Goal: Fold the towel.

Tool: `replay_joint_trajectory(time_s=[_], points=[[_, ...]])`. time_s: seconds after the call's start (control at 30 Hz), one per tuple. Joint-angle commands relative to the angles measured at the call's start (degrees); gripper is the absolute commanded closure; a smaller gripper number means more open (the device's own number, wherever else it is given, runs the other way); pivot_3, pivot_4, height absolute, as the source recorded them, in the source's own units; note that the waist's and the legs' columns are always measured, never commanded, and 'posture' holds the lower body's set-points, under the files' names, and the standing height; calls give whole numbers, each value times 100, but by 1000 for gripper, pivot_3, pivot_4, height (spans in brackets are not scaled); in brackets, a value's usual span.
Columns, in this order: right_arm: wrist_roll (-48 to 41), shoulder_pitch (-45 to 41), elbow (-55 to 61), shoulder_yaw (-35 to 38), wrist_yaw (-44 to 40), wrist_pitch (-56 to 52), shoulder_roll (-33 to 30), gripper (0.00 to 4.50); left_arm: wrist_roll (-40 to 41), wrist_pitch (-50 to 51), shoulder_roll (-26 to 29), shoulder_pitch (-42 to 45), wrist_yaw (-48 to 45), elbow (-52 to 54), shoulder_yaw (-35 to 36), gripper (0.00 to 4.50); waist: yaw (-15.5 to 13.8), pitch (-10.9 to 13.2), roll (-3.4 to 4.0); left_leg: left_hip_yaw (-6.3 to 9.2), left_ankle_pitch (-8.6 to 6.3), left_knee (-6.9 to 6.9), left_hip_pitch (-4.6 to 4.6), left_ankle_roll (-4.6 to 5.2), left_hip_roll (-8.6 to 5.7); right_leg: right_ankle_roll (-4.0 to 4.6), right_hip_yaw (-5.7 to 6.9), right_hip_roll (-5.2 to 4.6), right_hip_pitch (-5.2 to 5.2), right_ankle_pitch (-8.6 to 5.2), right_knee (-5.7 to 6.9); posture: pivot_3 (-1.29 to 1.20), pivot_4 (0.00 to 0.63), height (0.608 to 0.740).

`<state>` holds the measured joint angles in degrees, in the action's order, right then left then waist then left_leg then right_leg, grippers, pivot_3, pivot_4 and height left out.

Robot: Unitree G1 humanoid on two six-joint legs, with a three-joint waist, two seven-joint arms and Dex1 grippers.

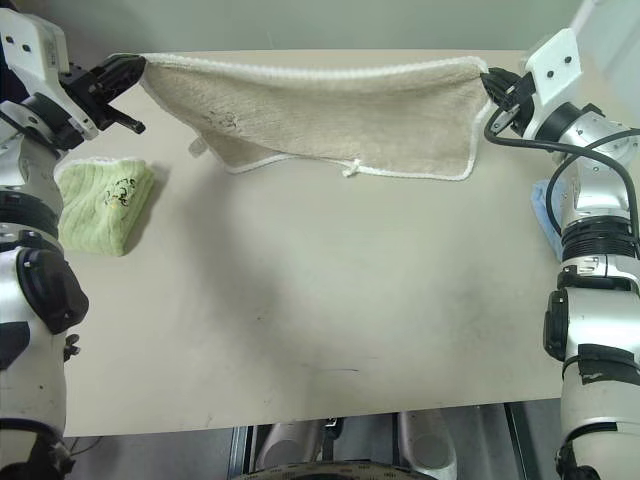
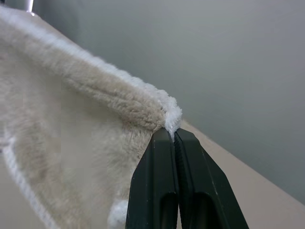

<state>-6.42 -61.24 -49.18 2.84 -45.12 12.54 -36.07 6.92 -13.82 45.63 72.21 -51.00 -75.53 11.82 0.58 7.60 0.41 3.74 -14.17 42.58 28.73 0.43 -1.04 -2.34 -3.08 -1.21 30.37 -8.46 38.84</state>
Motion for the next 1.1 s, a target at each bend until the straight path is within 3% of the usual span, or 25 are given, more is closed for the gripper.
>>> replay_joint_trajectory(time_s=[0.03, 0.4, 0.6, 0.83, 1.1], points=[[16, -274, -72, 175, 146, 362, -39, 4500, -28, -190, 139, 145, 149, 43, 167, 4452, 12, 0, 0, 2, 0, 6, 8, 0, 1, 0, 0, 0, 7, 2, 5, 0, 150, 703], [-104, -445, -407, 434, 331, 714, -133, 4500, -48, -299, 361, 273, 11, 41, 317, 4452, 25, 1, 2, 3, -1, 50, 16, 8, 3, 0, 7, 7, 5, 22, 21, 0, 150, 703], [-337, -319, -167, 530, 42, 650, -121, 4500, 118, -310, 269, 237, -601, 102, 452, 4452, 25, 0, 1, 7, 3, 51, 18, 9, 7, 3, 6, 6, 4, 32, 21, 0, 150, 703], [-1275, 1474, 2302, 821, -862, -472, -411, 4500, 377, 291, 396, -26, -2208, 230, 524, 4452, 2, -3, -5, 3, 3, 52, 21, 9, 4, 2, 9, 5, -1, 32, 12, 0, 150, 703], [-1897, 3055, 4231, 1204, -851, -1681, -730, 4500, 353, 965, 782, -408, -3493, 502, 350, 4452, 33, -4, -6, -3, 6, 63, 9, 11, 8, 0, 5, 8, -12, 34, 21, 0, 150, 703]])
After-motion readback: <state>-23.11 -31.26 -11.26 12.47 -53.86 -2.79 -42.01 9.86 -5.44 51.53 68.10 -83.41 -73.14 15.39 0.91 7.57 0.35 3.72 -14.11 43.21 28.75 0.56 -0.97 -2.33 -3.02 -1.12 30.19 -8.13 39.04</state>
